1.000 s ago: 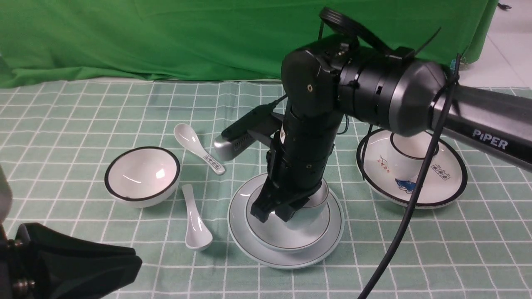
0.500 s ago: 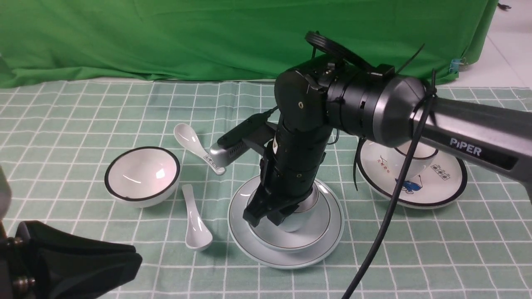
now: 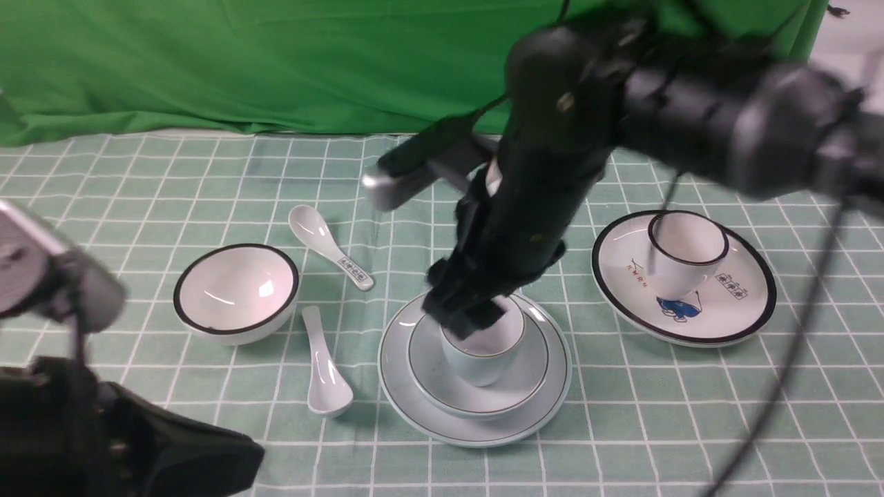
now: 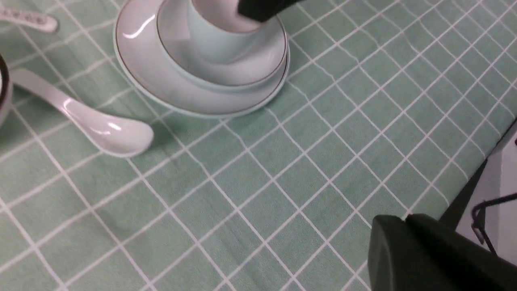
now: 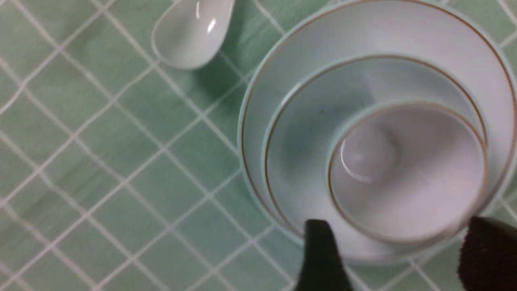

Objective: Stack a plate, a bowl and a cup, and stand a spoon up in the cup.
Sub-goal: Use the right arm to put the blue teacup into the blue rice bowl in the middle, then use the left arm to grab a blue soup spoon

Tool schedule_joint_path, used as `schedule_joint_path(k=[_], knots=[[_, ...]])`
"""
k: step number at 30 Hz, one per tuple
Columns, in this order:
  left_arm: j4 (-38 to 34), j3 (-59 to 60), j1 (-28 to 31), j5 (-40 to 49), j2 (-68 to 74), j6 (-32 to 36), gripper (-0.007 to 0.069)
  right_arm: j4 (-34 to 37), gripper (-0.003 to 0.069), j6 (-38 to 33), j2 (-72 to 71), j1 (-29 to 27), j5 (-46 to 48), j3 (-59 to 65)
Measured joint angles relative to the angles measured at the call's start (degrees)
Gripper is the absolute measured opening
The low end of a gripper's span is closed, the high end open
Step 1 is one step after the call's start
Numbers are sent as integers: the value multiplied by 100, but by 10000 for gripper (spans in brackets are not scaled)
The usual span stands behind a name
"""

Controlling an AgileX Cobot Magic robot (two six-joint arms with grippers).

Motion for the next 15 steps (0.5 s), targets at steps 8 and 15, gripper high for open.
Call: schedule_joint_path(k=[8, 15], knots=[[-755, 0, -83, -285, 1309, 15, 11, -133, 74, 174, -2095, 0, -2, 1559], [122, -459, -1108, -922, 2281, -1015, 11, -166, 67, 278, -4011, 0, -1050, 3611]])
